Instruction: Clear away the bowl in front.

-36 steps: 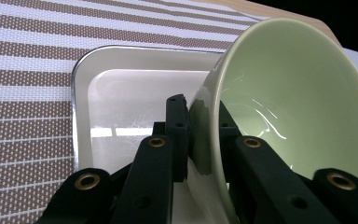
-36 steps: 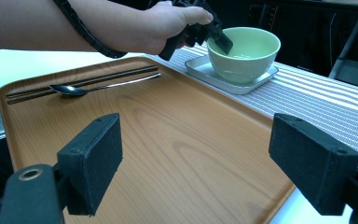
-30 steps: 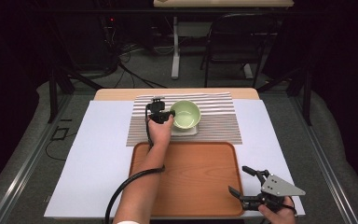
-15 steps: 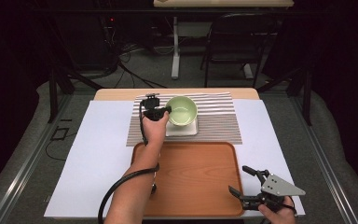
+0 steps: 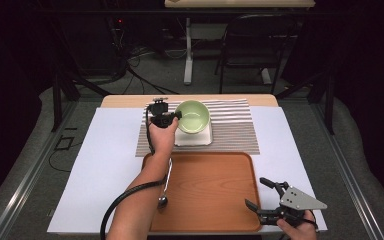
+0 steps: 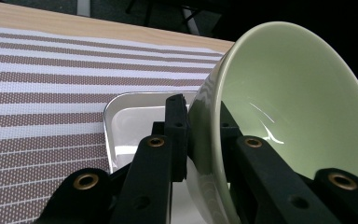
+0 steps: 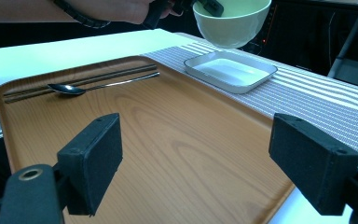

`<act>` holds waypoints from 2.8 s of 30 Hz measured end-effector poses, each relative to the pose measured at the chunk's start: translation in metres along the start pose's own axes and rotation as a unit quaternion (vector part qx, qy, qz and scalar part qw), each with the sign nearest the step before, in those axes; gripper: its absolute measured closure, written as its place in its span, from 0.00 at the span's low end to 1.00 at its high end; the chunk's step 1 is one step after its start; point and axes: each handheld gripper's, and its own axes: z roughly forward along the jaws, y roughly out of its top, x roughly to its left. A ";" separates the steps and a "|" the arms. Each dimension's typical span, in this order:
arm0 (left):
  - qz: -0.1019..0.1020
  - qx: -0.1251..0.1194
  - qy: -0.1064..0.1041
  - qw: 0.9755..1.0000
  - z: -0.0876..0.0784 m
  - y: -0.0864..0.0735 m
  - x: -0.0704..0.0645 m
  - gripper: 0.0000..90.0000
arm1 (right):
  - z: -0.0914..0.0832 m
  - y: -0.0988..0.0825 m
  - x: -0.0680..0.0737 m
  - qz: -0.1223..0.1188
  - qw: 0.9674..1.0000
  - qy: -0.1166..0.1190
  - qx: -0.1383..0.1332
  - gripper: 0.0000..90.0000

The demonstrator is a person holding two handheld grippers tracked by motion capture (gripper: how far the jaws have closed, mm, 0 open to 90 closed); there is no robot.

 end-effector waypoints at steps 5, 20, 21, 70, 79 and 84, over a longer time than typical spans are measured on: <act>0.007 -0.002 -0.007 1.000 -0.007 0.002 -0.001 0.90 | 0.000 0.000 0.000 0.000 1.000 -0.001 -0.001 0.19; 0.029 0.017 -0.041 0.999 -0.024 -0.002 -0.010 0.90 | 0.000 0.000 0.000 -0.002 1.000 -0.001 0.000 0.19; 0.030 0.020 -0.042 0.998 -0.025 -0.003 -0.011 0.90 | 0.000 0.000 0.000 -0.004 1.000 -0.002 0.000 0.19; 0.096 0.146 -0.149 0.973 -0.025 -0.090 -0.075 0.90 | -0.001 0.003 0.009 -0.043 0.999 0.014 -0.008 0.17; 0.104 0.173 -0.163 0.966 -0.017 -0.108 -0.092 0.90 | 0.000 0.004 0.009 -0.044 0.999 0.013 -0.010 0.17; 0.101 0.182 -0.172 0.963 -0.013 -0.115 -0.100 0.90 | 0.000 0.004 0.009 -0.045 0.999 0.013 -0.009 0.17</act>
